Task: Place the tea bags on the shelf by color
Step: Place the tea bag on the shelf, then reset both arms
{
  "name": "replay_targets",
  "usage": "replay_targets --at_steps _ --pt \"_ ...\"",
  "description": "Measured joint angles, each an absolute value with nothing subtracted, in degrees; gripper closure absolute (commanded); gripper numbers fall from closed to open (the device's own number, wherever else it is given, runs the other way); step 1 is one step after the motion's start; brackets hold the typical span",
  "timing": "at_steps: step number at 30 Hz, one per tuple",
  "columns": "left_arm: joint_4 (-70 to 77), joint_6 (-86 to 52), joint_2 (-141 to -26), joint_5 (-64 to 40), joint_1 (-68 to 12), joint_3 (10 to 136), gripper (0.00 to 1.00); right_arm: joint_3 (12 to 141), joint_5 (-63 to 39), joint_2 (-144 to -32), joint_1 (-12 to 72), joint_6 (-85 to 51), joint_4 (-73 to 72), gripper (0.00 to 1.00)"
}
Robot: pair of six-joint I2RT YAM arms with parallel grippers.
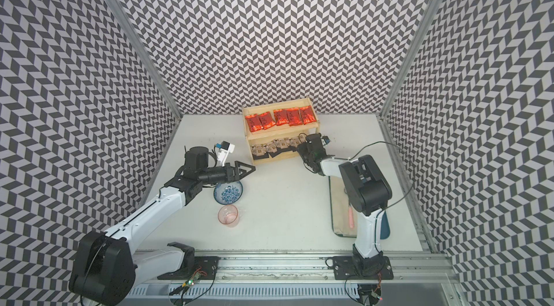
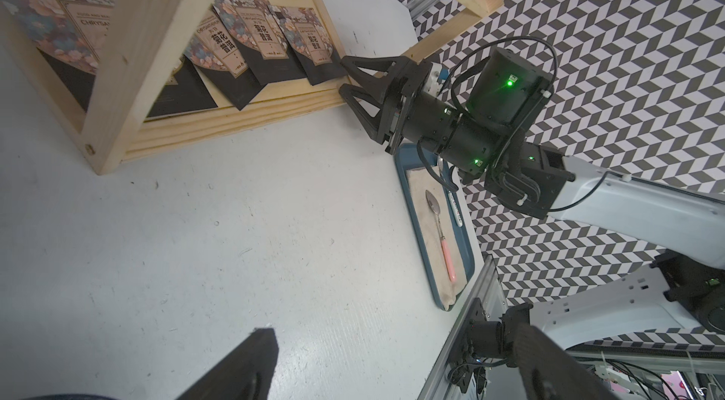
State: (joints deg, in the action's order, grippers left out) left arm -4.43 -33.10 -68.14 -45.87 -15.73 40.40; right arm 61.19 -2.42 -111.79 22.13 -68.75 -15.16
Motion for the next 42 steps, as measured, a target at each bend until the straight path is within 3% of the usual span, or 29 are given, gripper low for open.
replay_targets --at_steps 23,28,31,35,36,39,42 --pt "-6.3 -31.2 -64.3 -38.5 -15.7 40.4 0.01 47.7 -10.0 -103.8 27.0 -52.2 -18.5 0.61" --pt "-10.3 -28.6 -61.3 -32.4 -15.7 41.6 0.01 39.6 -13.3 -91.0 27.8 -45.4 -19.2 0.56" --pt "-12.3 -26.7 -56.5 -23.2 -15.8 43.8 0.01 36.1 -10.5 -77.2 28.1 -40.4 -17.0 0.51" --pt "-5.0 -22.3 -46.1 -5.1 -15.8 38.7 0.01 31.1 -0.3 -57.8 26.8 -26.2 -17.0 0.37" --pt "-2.9 -19.9 -44.6 -0.3 -15.8 36.4 0.01 28.6 3.6 -53.5 26.2 -21.1 -19.2 0.28" --pt "4.6 -12.9 -50.7 12.4 -14.7 32.3 0.01 21.4 9.9 -45.0 21.8 -10.8 -23.8 0.28" --pt "13.8 -7.5 -58.6 12.4 -9.1 25.8 0.01 16.1 9.7 -44.0 9.7 -6.5 -29.2 0.31"
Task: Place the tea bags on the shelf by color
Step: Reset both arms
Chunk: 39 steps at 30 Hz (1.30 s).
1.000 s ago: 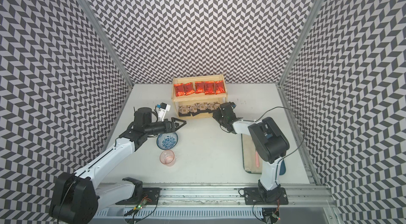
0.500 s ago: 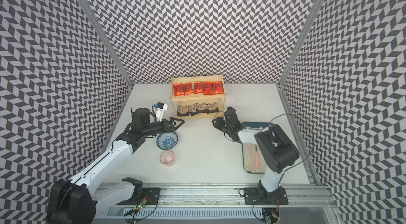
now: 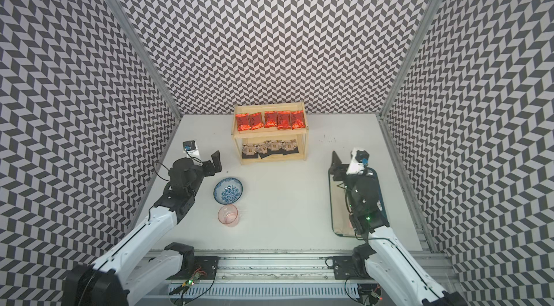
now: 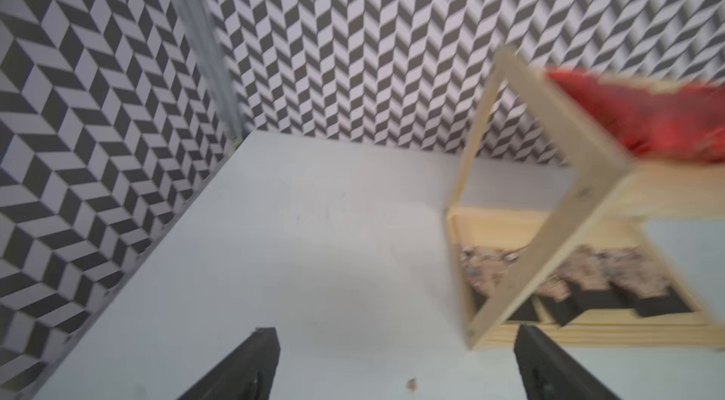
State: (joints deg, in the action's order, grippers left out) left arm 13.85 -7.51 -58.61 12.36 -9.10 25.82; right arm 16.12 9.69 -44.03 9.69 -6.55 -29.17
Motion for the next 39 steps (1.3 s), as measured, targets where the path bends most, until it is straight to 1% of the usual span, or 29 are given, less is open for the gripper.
replay_targets --at_steps 2,4,8,12,16,19,22,23,24,28,30,33,35,39 --pt "21.8 -4.9 -61.4 10.6 -5.7 20.0 0.01 13.0 7.9 -47.4 1.8 -6.4 -34.1 0.31" --pt "30.9 -2.6 -64.0 7.9 -4.1 15.4 0.01 9.8 7.4 -53.2 -2.3 -6.6 -40.9 0.30" --pt "48.8 0.3 -71.0 2.4 -1.0 9.2 0.01 5.5 6.7 -65.1 -3.1 -7.1 -51.1 0.29" --pt "59.3 -0.7 -77.8 -2.7 3.2 9.4 0.01 6.0 6.7 -70.7 -3.2 -7.7 -59.1 0.29" --pt "66.9 -1.0 -83.6 -6.0 3.8 10.8 0.02 9.7 6.4 -75.9 -3.3 -7.8 -63.5 0.27" --pt "69.4 -0.9 -87.1 -7.6 3.7 11.7 0.01 8.9 6.3 -81.4 -3.3 -7.9 -69.6 0.26" --pt "68.8 -0.7 -89.1 -8.0 3.1 13.7 0.01 10.7 6.2 -82.0 -3.3 -7.9 -65.6 0.24" --pt "68.9 -0.6 -89.2 -8.0 2.8 14.2 0.01 12.0 6.2 -82.5 -3.1 -7.7 -65.4 0.16" --pt "68.9 -0.5 -89.3 -8.0 2.5 14.7 0.01 13.5 6.5 -83.1 -2.6 -7.3 -65.3 0.00" --pt "68.6 0.2 -89.3 -7.2 1.6 15.9 0.01 20.6 9.5 -86.6 1.9 -4.4 -61.7 0.00" --pt "68.4 0.3 -89.3 -6.8 1.5 16.0 0.01 19.6 9.6 -86.7 3.3 -3.7 -63.2 0.00" --pt "68.1 0.4 -89.3 -6.5 1.4 16.0 0.01 14.2 10.4 -88.2 3.3 -2.7 -69.9 0.00" --pt "68.1 0.4 -89.3 -6.4 1.4 16.0 0.01 12.1 10.9 -89.0 3.3 -2.3 -69.6 0.00" --pt "68.0 0.4 -89.3 -6.2 1.4 16.0 0.01 13.3 11.1 -88.9 3.3 -1.7 -69.3 0.00"
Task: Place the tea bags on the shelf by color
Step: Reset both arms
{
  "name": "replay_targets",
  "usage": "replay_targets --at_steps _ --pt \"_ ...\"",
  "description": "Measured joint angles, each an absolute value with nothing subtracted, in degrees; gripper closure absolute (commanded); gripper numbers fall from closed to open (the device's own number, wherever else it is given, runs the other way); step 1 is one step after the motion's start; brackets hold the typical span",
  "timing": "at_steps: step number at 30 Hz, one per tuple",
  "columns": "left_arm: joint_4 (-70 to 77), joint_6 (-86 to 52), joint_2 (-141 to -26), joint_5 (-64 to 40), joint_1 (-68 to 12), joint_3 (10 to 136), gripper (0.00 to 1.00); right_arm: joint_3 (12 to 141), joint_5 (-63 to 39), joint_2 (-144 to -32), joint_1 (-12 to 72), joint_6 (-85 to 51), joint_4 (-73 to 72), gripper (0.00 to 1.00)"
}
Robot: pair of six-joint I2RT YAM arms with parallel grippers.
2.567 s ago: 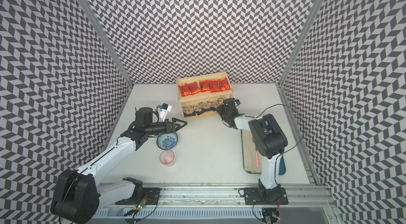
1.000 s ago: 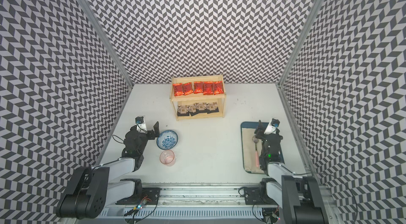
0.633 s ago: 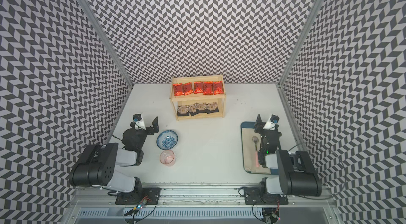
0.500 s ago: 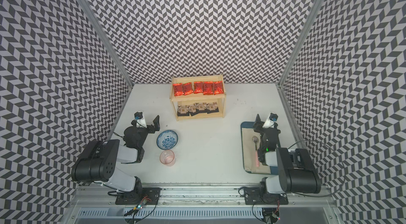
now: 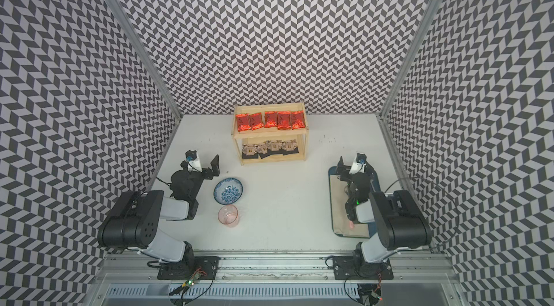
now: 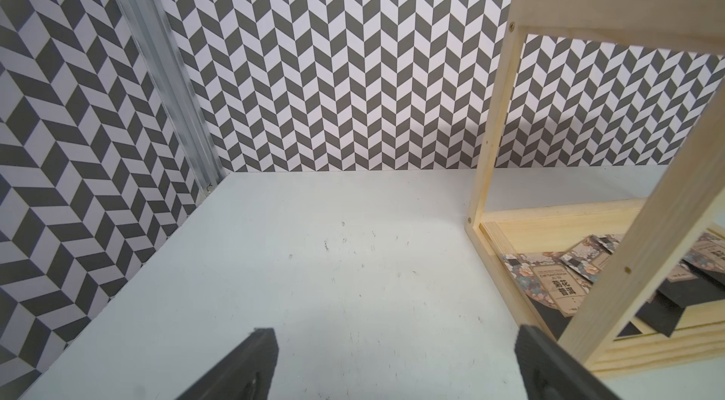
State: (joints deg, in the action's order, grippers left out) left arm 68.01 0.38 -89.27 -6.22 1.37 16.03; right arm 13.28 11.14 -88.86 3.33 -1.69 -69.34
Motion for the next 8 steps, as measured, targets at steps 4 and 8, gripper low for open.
replay_targets --at_steps 4,8 --pt "68.0 0.4 -89.3 -6.1 1.4 16.0 0.01 13.6 11.6 -89.8 3.7 -1.2 -72.3 0.00" --pt "68.0 0.4 -89.3 -6.1 1.4 16.0 0.01 13.7 12.2 -89.8 3.7 -1.2 -72.5 0.00"
